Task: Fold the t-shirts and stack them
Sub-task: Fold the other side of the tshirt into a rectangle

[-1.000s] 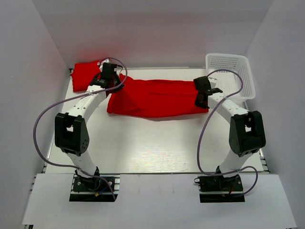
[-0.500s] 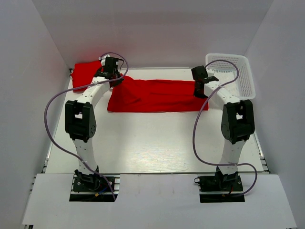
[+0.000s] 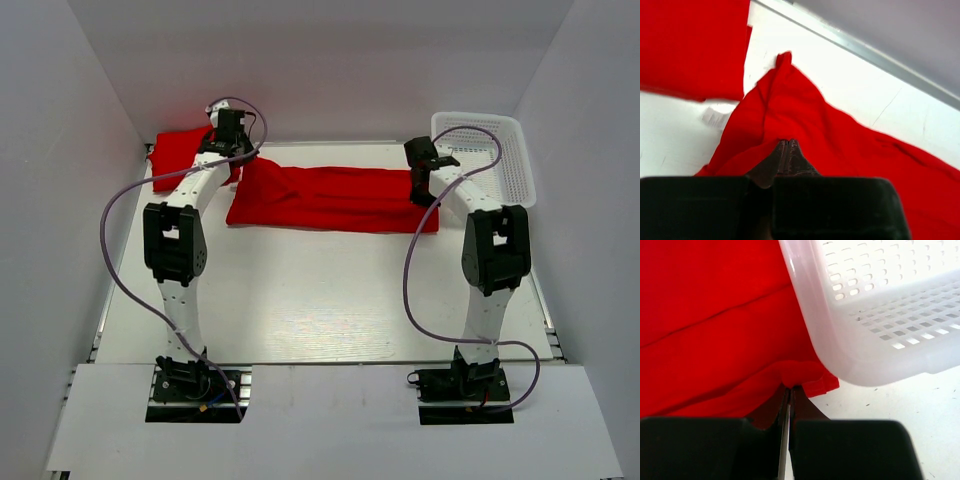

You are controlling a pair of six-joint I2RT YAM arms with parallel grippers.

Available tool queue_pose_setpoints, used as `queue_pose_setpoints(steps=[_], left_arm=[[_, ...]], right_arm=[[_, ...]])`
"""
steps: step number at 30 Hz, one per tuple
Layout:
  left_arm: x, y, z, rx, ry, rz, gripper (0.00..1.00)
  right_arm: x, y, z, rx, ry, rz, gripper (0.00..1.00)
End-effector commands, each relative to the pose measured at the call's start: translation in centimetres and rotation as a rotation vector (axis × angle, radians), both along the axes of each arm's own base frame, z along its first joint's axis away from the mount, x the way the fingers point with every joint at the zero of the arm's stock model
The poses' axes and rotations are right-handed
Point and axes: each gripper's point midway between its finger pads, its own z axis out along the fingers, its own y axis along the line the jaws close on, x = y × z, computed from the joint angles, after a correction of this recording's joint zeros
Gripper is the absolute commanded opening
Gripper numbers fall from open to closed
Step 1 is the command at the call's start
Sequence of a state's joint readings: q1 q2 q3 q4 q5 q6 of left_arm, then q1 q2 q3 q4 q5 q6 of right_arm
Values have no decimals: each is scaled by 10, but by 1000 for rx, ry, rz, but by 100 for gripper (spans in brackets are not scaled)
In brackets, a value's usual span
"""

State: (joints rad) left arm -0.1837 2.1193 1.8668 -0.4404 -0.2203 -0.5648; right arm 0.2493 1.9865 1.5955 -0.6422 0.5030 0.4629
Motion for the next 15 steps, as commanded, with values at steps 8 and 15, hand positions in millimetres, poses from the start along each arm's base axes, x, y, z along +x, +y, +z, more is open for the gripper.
queue_pose_setpoints(steps=[8,15], left_arm=[[36,-11,3,-15,-78,-109,0],[48,-4,-14,-9,-74,-77,0]], right_arm=[[19,-11,1,-34,13,-10,0],[30,-4,-12,-10,46,15,0]])
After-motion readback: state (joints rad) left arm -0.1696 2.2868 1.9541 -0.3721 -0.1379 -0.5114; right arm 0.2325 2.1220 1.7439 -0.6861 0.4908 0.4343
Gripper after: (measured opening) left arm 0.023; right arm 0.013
